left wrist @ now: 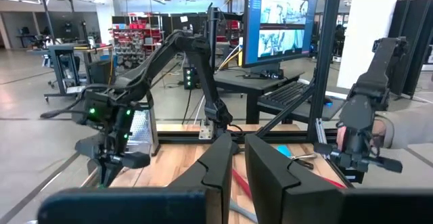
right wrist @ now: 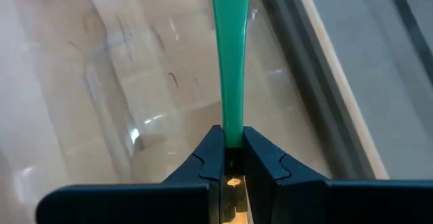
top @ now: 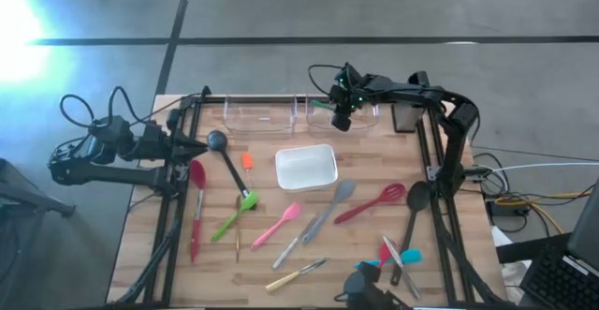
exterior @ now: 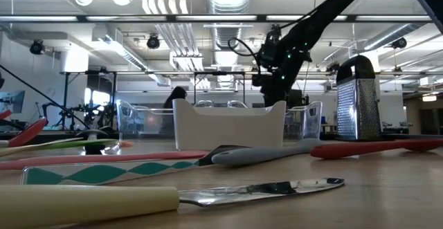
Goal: Pick & Place Kitchen Items
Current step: Put the green table knife into the right transparent bin, then put the red slotted serving spoon into the left transparent bin
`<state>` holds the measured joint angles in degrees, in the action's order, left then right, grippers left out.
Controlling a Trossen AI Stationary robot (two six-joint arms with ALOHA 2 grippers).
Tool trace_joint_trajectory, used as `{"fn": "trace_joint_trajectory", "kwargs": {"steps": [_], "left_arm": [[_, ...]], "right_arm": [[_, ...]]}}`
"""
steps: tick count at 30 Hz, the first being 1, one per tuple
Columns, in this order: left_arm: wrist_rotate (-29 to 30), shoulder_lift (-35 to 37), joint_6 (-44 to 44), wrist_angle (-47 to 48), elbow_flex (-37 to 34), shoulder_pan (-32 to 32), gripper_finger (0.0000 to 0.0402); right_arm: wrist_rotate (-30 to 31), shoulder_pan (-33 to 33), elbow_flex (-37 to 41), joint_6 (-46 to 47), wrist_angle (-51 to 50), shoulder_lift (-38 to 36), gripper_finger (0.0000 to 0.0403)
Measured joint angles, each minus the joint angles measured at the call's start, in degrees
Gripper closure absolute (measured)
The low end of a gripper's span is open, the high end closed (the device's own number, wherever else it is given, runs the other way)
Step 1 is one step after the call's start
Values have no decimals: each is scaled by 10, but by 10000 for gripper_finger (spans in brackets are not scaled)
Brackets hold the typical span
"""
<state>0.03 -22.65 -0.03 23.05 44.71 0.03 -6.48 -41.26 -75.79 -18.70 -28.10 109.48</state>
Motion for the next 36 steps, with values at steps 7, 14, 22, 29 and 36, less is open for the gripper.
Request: {"fn": "trace_joint_trajectory", "kwargs": {"steps": [7,14,22,29,36], "left_arm": [[0,0,0,0,0,0,356],[0,0,0,0,0,0,354],[0,0,0,0,0,0,356],[0,0,0,0,0,0,354],[0,0,0,0,0,0,357]], "right_arm": [[-7,-5,-1,3,4,38,383],[-29,-11,-3,4,6,54,383],[-32,-20,-2,9,16,50,361],[-27,-21,-2,9,19,50,339],[-11,-20,-6,7,9,37,324]]}}
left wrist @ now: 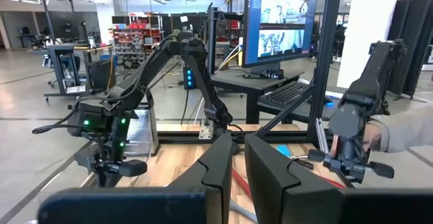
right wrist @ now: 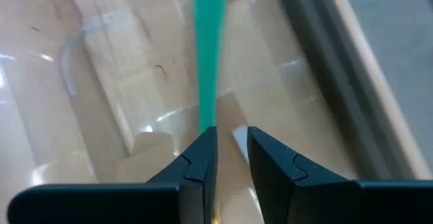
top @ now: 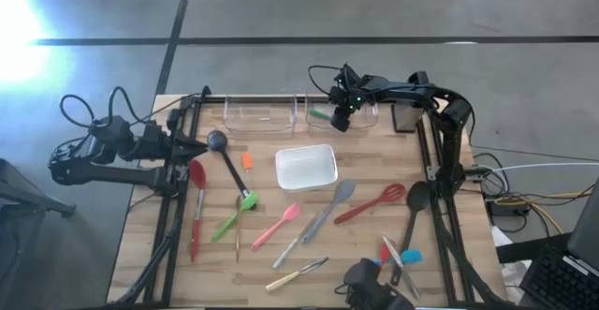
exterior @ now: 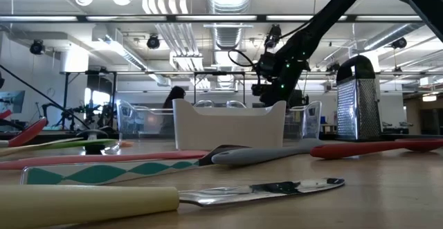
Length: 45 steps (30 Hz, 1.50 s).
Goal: Pick & Place Kitchen Items
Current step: Put the red slotted serving spoon into the left transparent bin
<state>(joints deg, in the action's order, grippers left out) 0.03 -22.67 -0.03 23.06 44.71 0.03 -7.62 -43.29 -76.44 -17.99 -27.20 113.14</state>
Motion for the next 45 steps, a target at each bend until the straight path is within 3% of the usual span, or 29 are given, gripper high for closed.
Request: {"fn": "trace_joint_trajectory", "kwargs": {"steps": [6,17,24,32,45], "left_arm": [[0,0,0,0,0,0,358],[0,0,0,0,0,0,358],[0,0,0,0,0,0,353],[0,0,0,0,0,0,356],[0,0,0,0,0,0,355]], "right_arm": [[-3,0,-11,11,-29,-71,317],[-11,55,-10,39,-196,-248,339],[-13,163,-3,99,-293,-366,355],[-14,311,17,219,-329,-456,365],[90,527,91,292,-374,-463,365]]}}
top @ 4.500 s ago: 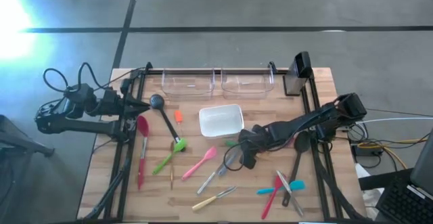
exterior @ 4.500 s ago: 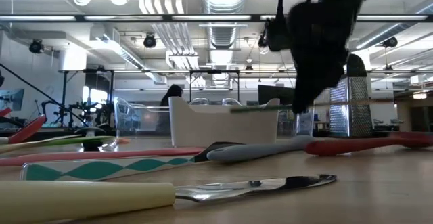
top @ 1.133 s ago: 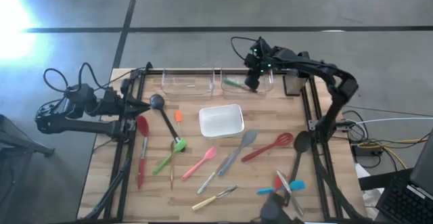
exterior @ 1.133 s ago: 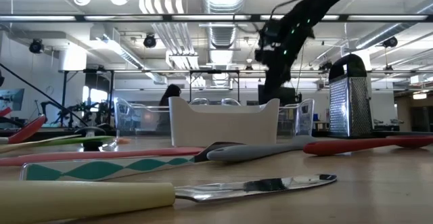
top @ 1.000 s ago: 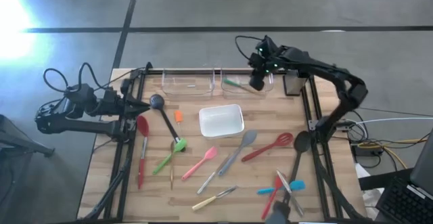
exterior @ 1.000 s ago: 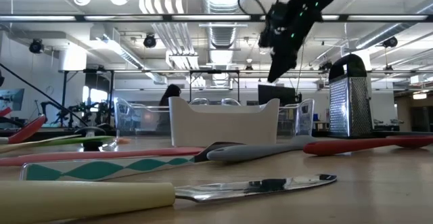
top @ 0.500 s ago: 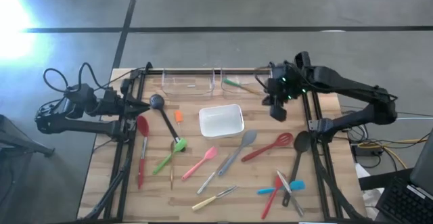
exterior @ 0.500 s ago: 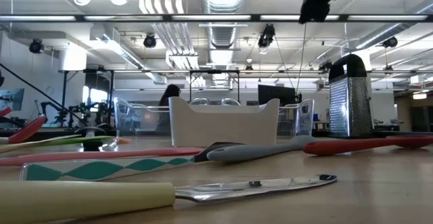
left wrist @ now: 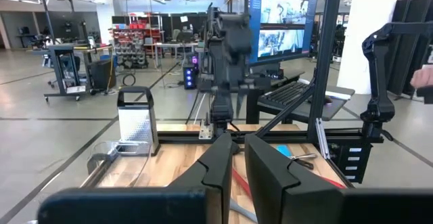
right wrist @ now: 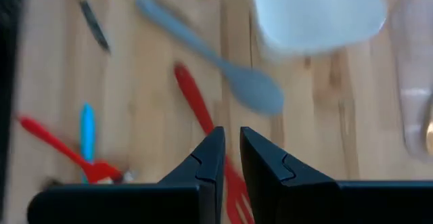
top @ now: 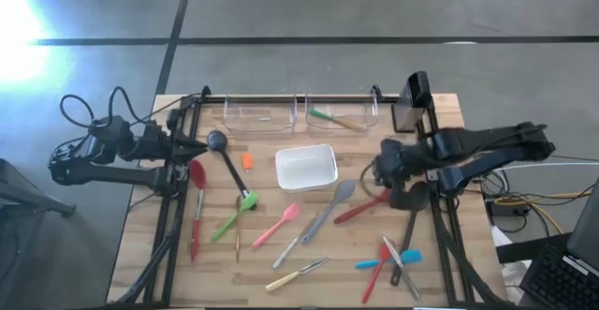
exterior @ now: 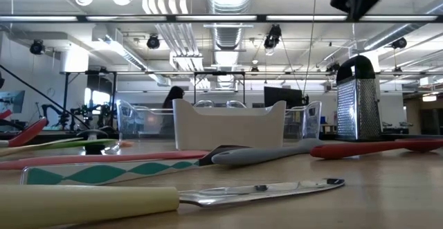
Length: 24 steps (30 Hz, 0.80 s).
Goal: Pick & Place Kitchen Items
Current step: Put the red slotted serving spoon into the left transparent bin
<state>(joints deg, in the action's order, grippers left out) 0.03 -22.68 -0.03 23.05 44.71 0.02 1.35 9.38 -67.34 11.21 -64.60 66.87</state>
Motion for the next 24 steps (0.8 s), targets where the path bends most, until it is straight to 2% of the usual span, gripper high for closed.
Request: {"fn": "trace_joint_trajectory", "kwargs": {"steps": [2,8,18,24], "left_arm": [[0,0,0,0,0,0,353],[0,0,0,0,0,0,358],[0,0,0,0,0,0,355],[0,0,0,0,0,0,356]], "right_arm": [[17,11,27,-1,-1,4,365],[18,14,103,-6,9,17,353],[16,14,209,-2,141,16,261],[16,14,254,19,226,23,231]]}}
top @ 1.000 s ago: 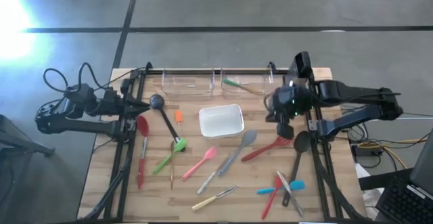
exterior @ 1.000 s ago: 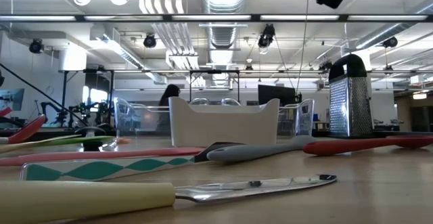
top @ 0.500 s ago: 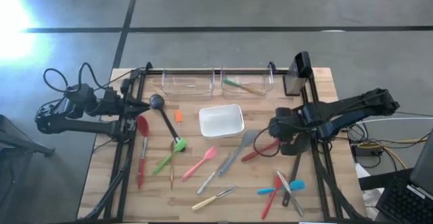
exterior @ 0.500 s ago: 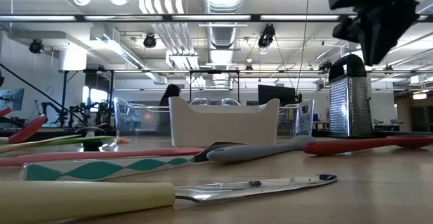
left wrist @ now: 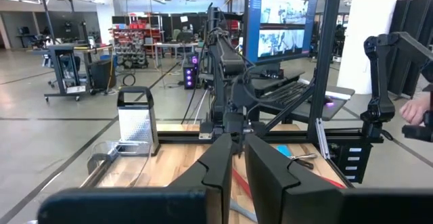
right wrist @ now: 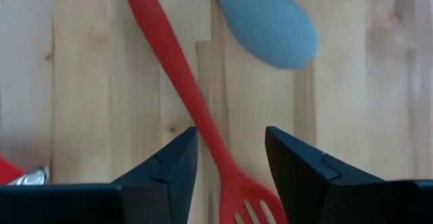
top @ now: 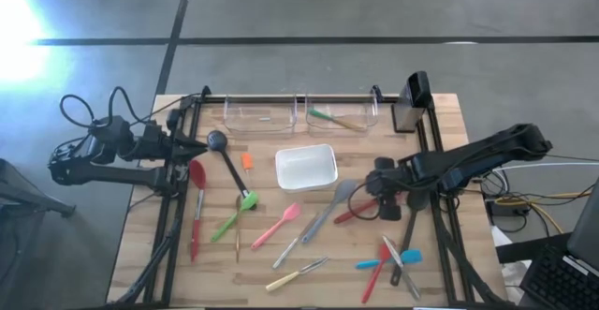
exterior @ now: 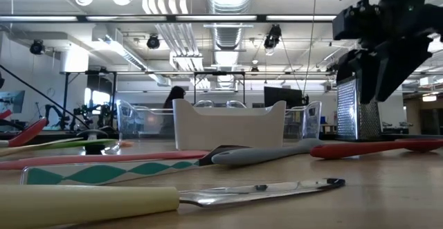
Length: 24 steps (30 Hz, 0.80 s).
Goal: Pick & Place Kitchen Items
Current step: Put the red slotted serving spoon into the left transparent bin
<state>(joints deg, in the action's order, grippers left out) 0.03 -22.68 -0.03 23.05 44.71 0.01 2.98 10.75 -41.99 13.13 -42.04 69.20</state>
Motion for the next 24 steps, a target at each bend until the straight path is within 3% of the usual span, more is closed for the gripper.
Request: {"fn": "trace_joint_trajectory", "kwargs": {"steps": [7,16,24], "left_arm": [[0,0,0,0,0,0,356],[0,0,0,0,0,0,353],[0,0,0,0,0,0,356]], "right_arm": [[0,0,36,0,24,46,226],[-11,0,38,-2,42,163,243],[-21,0,24,-13,38,206,295]]}}
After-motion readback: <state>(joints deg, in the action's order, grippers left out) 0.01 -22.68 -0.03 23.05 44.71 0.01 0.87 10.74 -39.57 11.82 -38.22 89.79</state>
